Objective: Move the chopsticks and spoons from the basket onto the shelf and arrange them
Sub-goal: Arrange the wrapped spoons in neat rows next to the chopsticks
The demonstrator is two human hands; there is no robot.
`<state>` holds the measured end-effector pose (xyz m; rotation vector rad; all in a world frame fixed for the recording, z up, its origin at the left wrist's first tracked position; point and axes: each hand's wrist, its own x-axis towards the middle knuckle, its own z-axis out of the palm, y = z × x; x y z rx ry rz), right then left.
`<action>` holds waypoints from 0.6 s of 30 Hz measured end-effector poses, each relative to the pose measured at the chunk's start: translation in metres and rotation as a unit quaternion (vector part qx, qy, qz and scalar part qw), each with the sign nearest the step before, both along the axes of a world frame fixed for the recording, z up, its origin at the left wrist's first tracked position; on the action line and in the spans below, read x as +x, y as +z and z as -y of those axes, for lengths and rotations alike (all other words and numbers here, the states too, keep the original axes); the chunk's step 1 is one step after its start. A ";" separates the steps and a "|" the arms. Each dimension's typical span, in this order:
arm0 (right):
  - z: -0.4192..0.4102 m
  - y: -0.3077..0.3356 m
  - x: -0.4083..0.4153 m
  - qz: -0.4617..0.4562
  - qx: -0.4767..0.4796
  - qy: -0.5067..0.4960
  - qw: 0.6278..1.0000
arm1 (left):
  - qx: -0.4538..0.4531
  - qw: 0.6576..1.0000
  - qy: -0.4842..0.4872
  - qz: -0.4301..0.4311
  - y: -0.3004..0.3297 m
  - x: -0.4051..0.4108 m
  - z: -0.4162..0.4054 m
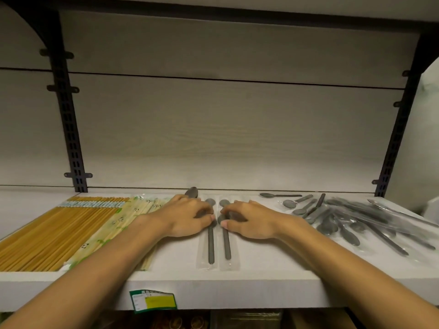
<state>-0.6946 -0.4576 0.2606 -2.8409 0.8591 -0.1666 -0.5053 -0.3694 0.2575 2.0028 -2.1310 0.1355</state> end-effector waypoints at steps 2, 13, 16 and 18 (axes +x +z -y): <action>0.001 -0.001 0.001 0.003 -0.002 0.010 1.000 | 0.004 1.000 -0.002 -0.009 0.000 0.002 0.000; -0.005 0.000 -0.002 0.132 -0.031 0.035 0.990 | -0.048 0.998 0.017 -0.034 0.000 0.004 -0.002; 0.000 0.012 -0.019 0.156 -0.044 0.013 0.987 | -0.083 0.996 0.006 -0.021 0.008 -0.001 -0.002; 0.013 0.019 -0.039 0.159 -0.059 -0.015 0.985 | -0.084 0.996 0.002 -0.002 0.011 -0.010 0.003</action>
